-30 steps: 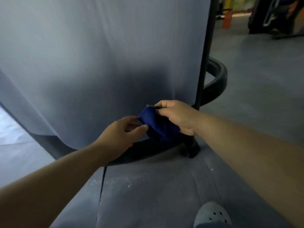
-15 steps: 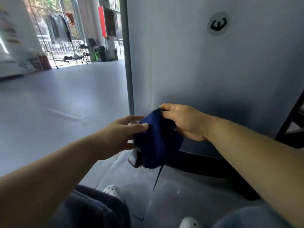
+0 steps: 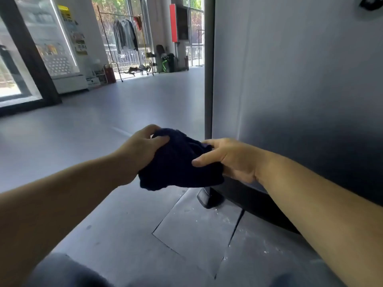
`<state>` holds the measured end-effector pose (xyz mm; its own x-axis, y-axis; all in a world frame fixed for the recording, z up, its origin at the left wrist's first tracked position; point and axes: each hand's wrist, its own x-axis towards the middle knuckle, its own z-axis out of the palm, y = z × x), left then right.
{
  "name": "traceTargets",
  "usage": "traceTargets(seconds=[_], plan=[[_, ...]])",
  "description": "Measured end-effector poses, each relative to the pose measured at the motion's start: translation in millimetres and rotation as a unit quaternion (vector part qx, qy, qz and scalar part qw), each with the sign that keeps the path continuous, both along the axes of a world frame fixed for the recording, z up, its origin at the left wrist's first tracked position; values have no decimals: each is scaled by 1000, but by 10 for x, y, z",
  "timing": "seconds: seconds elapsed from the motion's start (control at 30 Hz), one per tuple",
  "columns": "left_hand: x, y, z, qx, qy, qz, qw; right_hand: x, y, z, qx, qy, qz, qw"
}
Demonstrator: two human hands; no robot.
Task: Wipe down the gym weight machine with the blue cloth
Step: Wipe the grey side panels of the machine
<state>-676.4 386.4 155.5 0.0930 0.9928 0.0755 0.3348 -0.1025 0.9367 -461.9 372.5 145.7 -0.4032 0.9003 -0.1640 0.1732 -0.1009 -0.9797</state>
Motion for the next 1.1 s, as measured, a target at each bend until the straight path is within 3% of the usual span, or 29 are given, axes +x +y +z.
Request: traceTargets(seconds=[0.13, 0.27, 0.4, 0.6, 0.67, 0.73, 0.8, 0.9, 1.0, 1.1], plan=[[-57, 260, -373, -78, -84, -10, 993, 69, 309, -366, -50, -18, -32, 998], [-183, 404, -562, -150, -94, -84, 981, -4, 591, -750, -126, 4, -10, 992], [-384, 705, -697, -132, -70, -36, 988, -185, 988, -876, -177, 109, -24, 978], [-508, 1135, -1017, -143, -70, 47, 986, -500, 1435, -1148, -141, 141, -86, 976], [-530, 1194, -1103, -148, -29, 20, 988, -561, 1568, -1247, -104, 107, -70, 986], [-574, 1288, -1243, -114, 71, -15, 991, -657, 1708, -1330, -42, 29, -53, 997], [-640, 1399, -1371, -72, 219, -52, 972, -782, 1848, -1381, 19, -56, -37, 998], [-787, 1654, -1525, -40, 334, -48, 941, -936, 2112, -1379, 105, -180, 13, 978], [-920, 1960, -1454, -39, 349, -8, 936, -1058, 2400, -1232, 146, -265, 60, 951], [-1064, 2264, -1054, -107, 308, -7, 946, -1150, 2639, -794, 146, -291, 34, 945]])
